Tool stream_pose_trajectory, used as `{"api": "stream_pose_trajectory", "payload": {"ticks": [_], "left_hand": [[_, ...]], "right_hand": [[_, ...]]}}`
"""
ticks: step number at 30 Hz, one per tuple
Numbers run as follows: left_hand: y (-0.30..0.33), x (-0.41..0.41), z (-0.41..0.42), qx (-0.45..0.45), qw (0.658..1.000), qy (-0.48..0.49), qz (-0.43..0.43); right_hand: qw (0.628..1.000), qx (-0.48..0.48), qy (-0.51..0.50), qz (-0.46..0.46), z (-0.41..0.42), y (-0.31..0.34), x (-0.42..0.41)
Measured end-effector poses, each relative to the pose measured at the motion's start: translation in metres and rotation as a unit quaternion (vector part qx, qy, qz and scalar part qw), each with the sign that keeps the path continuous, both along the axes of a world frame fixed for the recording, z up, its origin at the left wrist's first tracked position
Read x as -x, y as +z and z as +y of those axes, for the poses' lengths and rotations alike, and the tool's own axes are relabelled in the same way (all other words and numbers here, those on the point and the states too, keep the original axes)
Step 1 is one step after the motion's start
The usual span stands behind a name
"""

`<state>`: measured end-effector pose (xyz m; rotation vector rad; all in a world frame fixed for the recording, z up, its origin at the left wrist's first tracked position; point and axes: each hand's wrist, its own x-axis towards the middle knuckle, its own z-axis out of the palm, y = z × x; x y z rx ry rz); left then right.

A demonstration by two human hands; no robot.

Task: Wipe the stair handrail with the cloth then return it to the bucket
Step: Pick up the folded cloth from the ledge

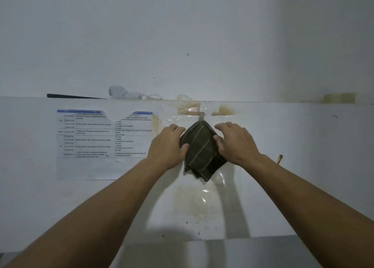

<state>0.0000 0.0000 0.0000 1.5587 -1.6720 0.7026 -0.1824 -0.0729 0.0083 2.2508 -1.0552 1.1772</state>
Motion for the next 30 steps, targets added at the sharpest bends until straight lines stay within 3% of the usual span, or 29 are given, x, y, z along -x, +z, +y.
{"api": "stream_pose_trajectory", "payload": {"ticks": [6,15,22,30], "left_hand": [[0.000,0.004,-0.020,-0.013,0.998,0.013,0.065],[0.000,0.013,-0.039,0.007,0.987,0.026,0.158],[0.021,0.002,-0.024,0.099,0.963,-0.028,0.247],[0.039,-0.021,0.021,0.135,0.962,-0.012,0.236]], "right_hand": [[0.997,-0.070,-0.017,-0.021,-0.018,-0.011,-0.003],[0.992,-0.098,-0.009,-0.085,-0.037,-0.016,-0.015],[0.984,-0.040,0.068,-0.158,-0.037,-0.003,-0.007],[0.981,0.021,0.128,-0.147,-0.010,0.028,0.000]]}}
